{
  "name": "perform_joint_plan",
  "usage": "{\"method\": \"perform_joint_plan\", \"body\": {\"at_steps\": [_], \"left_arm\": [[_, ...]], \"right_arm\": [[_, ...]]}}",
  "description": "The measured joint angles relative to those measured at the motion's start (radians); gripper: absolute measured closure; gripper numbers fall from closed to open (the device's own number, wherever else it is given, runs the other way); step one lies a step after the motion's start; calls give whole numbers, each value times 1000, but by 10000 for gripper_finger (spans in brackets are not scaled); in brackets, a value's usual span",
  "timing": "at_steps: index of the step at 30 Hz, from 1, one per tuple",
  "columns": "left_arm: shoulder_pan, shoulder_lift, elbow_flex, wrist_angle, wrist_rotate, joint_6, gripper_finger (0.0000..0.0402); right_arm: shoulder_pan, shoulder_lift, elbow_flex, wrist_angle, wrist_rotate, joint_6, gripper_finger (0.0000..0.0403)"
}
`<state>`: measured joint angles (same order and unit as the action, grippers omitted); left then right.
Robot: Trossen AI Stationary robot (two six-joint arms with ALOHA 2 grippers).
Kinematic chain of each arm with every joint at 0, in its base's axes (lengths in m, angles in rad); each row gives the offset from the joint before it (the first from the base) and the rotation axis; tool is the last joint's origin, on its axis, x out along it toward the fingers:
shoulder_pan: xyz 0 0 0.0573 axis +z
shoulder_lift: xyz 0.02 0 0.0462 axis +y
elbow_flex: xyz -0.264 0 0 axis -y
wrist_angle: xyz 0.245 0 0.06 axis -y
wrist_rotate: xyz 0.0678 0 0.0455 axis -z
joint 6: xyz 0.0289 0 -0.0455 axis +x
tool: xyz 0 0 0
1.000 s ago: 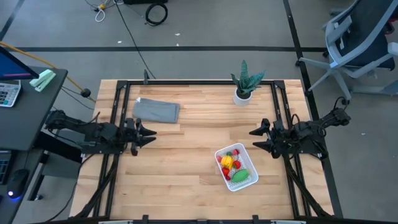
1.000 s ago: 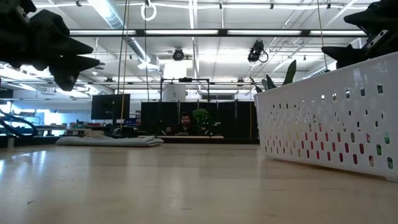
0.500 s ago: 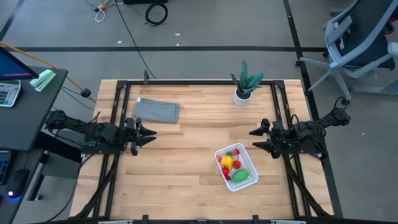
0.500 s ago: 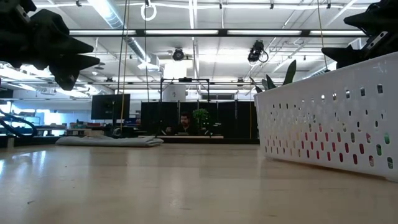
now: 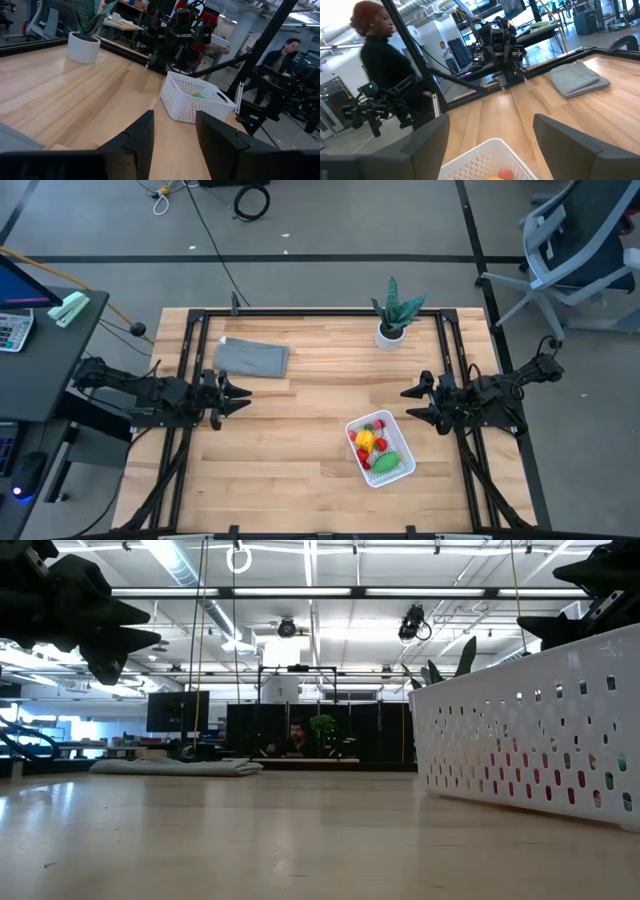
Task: Pick and placing Produce into tupperware
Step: Return to Home Position
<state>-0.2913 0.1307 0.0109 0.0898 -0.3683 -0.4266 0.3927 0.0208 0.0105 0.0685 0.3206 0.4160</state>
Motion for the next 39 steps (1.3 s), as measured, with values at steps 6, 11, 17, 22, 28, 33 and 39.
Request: {"method": "perform_joint_plan", "body": {"at_steps": [6,11,17,22,28,33,39], "left_arm": [[0,0,0,1,0,1,252],[0,0,0,3,0,1,259],[0,0,0,3,0,0,264],[0,0,0,3,0,1,259],[0,0,0,3,0,1,250],[0,0,0,3,1,0,250],[0,0,0,3,1,0,258]], "right_arm": [[0,0,0,0,0,0,105],[0,0,0,0,0,0,105],[0,0,0,0,0,0,105],[0,0,0,-1,0,0,105],[0,0,0,-1,0,0,105],[0,0,0,-1,0,0,105],[0,0,0,-1,0,0,105]]}}
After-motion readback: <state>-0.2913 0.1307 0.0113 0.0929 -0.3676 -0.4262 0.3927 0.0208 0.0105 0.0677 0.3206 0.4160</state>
